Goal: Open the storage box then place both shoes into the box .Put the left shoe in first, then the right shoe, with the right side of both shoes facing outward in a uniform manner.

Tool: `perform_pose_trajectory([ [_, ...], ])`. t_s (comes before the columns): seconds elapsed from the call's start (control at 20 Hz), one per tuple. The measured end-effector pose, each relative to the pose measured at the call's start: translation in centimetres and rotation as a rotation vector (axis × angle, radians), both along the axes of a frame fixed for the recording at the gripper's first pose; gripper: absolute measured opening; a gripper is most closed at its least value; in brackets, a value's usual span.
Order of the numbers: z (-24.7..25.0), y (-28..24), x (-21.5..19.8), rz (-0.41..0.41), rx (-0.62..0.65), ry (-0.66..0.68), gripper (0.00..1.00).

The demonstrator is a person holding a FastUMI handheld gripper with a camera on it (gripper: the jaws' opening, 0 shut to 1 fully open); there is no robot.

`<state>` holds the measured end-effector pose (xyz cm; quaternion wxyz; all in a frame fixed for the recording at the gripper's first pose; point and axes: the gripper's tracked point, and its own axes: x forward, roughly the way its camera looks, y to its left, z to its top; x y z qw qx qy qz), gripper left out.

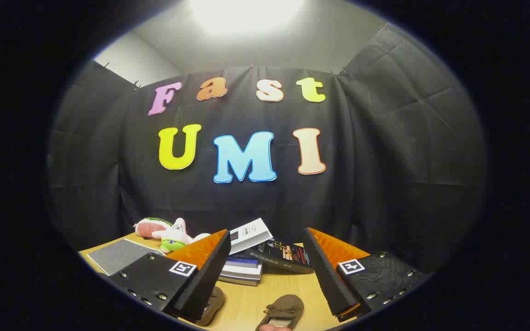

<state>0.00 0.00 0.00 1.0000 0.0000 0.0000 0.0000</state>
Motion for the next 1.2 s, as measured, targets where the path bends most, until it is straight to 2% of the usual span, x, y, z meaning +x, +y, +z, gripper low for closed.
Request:
perform_pose_trajectory([
  [0.55, -3.0, 0.2, 0.2, 0.02, 0.022, 0.084, 0.96],
  [0.85, -4.3, 2.7, 0.7, 0.089, 0.029, 0.124, 0.96],
  [1.0, -5.4, 5.0, 0.8, 0.168, 0.036, 0.157, 0.96],
  [1.2, -7.6, 9.8, 0.7, 0.348, 0.12, 0.255, 0.96],
])
